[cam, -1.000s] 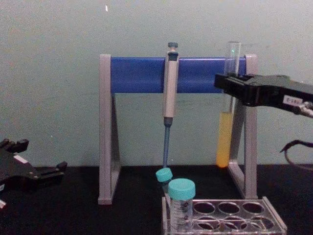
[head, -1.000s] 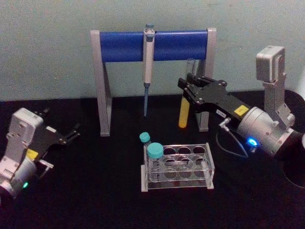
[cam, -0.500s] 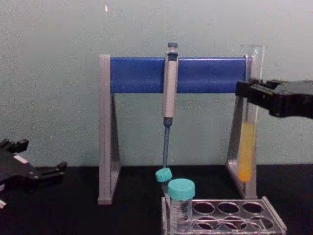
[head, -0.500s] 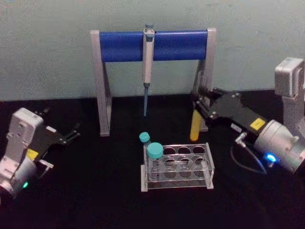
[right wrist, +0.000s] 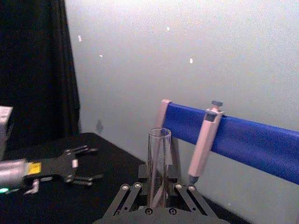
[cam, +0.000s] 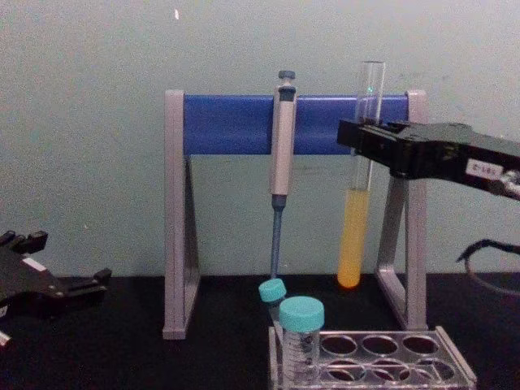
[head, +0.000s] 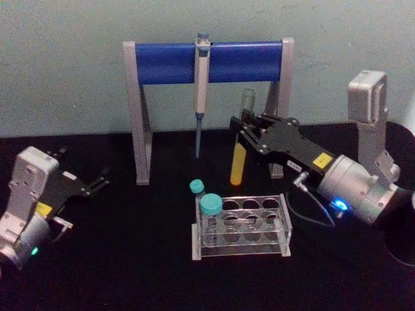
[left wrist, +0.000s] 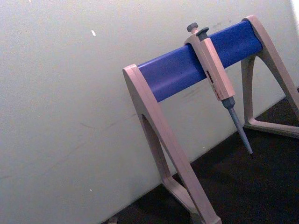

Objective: Pick up the test tube from the test tube rack, shake it, then place it back into the test tube rack.

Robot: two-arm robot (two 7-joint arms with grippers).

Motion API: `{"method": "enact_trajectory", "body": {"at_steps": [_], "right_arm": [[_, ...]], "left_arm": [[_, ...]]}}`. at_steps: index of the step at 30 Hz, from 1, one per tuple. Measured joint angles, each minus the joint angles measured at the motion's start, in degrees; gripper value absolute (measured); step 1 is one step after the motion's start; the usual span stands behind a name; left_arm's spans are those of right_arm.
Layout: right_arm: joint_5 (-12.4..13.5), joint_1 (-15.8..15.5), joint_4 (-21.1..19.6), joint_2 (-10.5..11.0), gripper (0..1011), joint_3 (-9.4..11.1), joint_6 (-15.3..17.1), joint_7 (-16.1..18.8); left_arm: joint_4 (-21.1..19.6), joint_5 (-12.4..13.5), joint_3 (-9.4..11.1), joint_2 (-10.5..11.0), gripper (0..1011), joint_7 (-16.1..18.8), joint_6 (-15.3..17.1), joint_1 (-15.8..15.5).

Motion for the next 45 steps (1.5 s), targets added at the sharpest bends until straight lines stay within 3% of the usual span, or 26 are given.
{"method": "enact_trajectory", "body": {"at_steps": [8,14,25,33,34,45], "right_arm": [[-0.65,2.45,3.63,-1.87,242,0.51,-0.04,-2.47],[-0.83,2.43,3.98,-1.97,242,1.4,0.0,-3.27],[-0.65,-2.2,-0.37,1.01,242,4.32,0.99,-4.18],[0.33,-5.29,-3.71,2.45,241,3.73,1.56,-2.29],[-0.06,-0.16,1.2,-1.45,242,-0.11,0.14,-1.42],[-1.05,2.36,4.64,-2.92,241,0.51,-0.43,-3.01]], "left_arm": [[0.0,0.0,0.0,0.0,1001,0.0,0.0,0.0],[0.0,0.0,0.0,0.0,1001,0.0,0.0,0.0],[0.0,0.0,0.0,0.0,1001,0.0,0.0,0.0],[0.0,0.0,0.0,0.0,1001,0.0,0.0,0.0],[0.0,0.0,0.0,0.0,1001,0.0,0.0,0.0],[0.0,0.0,0.0,0.0,1001,0.0,0.0,0.0]]}}
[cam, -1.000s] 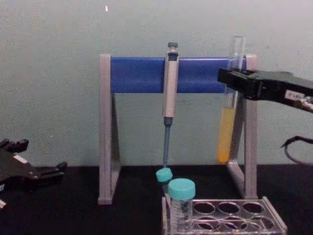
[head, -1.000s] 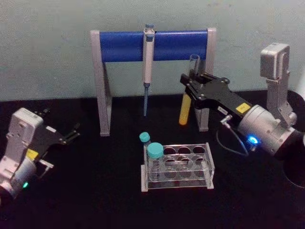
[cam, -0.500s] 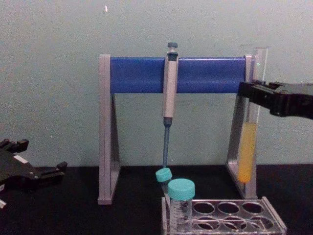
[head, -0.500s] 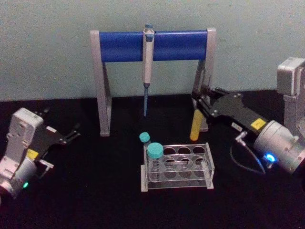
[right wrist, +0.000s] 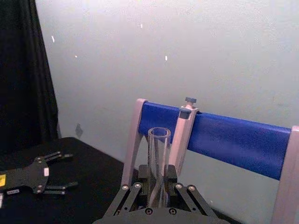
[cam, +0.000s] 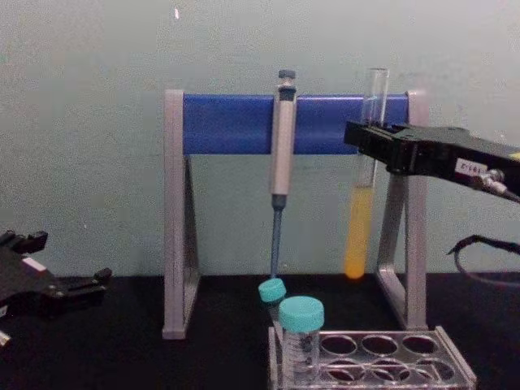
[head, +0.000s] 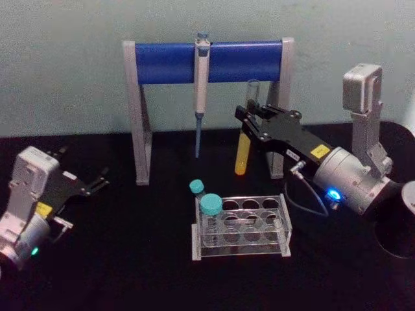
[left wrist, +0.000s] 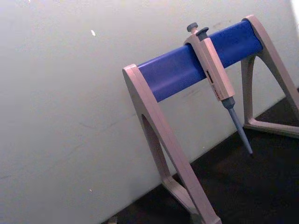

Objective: Pick up the test tube from the test tube rack, shake it, then place it back into the test tube rack.

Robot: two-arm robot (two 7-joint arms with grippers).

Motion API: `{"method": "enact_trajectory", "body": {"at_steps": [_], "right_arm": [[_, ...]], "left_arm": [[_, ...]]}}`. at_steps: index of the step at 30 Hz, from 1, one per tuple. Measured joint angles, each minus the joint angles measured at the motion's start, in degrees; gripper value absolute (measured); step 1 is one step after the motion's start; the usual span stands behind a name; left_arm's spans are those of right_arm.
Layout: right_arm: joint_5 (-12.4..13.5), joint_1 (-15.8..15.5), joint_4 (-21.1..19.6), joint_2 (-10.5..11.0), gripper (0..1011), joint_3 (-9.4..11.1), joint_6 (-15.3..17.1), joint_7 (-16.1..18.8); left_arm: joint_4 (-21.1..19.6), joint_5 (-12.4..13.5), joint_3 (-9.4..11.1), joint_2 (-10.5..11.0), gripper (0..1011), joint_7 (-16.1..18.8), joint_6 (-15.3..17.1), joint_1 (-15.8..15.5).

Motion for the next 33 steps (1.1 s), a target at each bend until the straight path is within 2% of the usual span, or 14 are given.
{"method": "enact_trajectory", "body": {"at_steps": [23,33], "right_arm": [[-1.01,-0.92,-0.22,0.59,241,1.41,0.37,-0.55],[-1.26,-4.51,-2.89,2.67,242,3.67,0.42,-1.4]], "left_arm": [[0.0,0.0,0.0,0.0,1001,0.0,0.0,0.0],[0.0,0.0,0.0,0.0,1001,0.0,0.0,0.0]]}}
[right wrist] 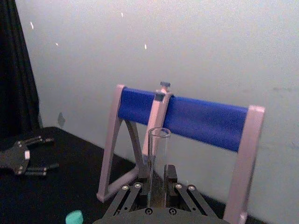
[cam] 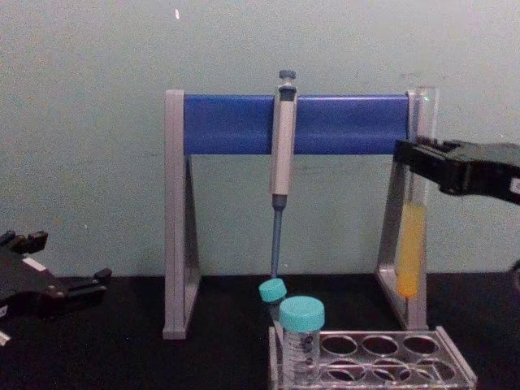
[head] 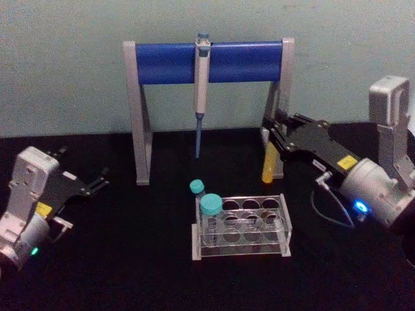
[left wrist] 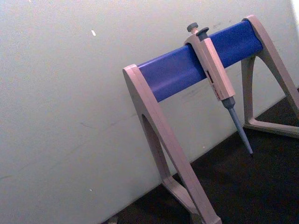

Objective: Pick up the test tube from the test tube rack, shake it, then place it back into the test tube rack.

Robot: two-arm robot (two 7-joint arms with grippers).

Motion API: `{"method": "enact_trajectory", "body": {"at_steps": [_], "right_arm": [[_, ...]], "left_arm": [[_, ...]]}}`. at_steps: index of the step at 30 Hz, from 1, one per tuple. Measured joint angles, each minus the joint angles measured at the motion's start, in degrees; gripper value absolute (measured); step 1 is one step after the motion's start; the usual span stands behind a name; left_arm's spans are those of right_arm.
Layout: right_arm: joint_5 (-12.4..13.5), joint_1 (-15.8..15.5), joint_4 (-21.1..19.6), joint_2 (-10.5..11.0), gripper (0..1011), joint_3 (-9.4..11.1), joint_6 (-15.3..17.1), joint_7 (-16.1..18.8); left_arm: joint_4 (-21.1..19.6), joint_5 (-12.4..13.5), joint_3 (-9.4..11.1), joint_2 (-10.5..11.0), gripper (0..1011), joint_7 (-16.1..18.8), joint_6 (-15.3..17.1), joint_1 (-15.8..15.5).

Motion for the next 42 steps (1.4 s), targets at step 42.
{"method": "enact_trajectory", "body": {"at_steps": [42], "right_arm": [[-1.23,2.39,3.43,-3.43,241,-2.39,-1.81,0.99]], "left_arm": [[0.0,0.0,0.0,0.0,1001,0.0,0.0,0.0]]}}
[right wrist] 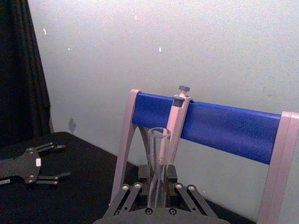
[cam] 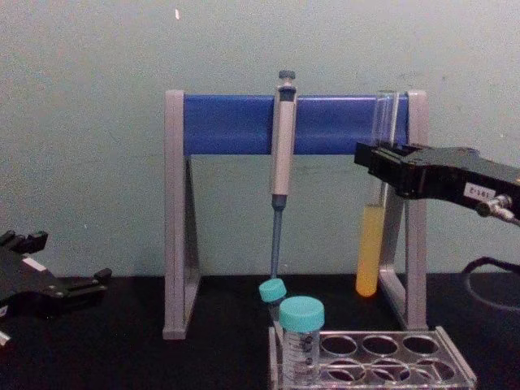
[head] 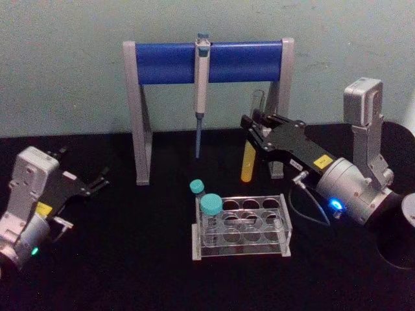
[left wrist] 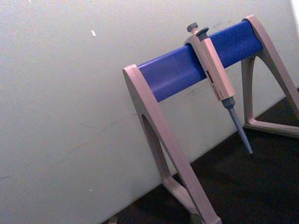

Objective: Pick up the test tube from the test tube rack, shake it, then place it back into the test tube rack.

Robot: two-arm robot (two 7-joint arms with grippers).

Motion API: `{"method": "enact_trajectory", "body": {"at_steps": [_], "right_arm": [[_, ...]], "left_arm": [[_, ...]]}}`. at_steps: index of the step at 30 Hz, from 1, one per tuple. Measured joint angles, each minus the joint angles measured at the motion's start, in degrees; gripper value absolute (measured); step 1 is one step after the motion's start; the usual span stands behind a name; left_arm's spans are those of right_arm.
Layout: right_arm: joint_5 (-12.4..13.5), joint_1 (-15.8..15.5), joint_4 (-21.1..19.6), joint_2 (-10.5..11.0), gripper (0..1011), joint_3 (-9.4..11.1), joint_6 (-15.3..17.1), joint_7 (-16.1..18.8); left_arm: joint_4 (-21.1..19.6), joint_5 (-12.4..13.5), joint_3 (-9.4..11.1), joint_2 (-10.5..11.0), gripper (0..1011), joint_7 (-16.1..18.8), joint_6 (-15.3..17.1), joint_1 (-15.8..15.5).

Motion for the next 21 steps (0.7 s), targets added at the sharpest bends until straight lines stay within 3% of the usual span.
{"method": "enact_trajectory", "body": {"at_steps": [21], "right_arm": [[-0.32,-0.33,-0.46,0.0,241,0.37,0.35,0.15]], "left_arm": [[0.0,0.0,0.0,0.0,1001,0.0,0.0,0.0]]}}
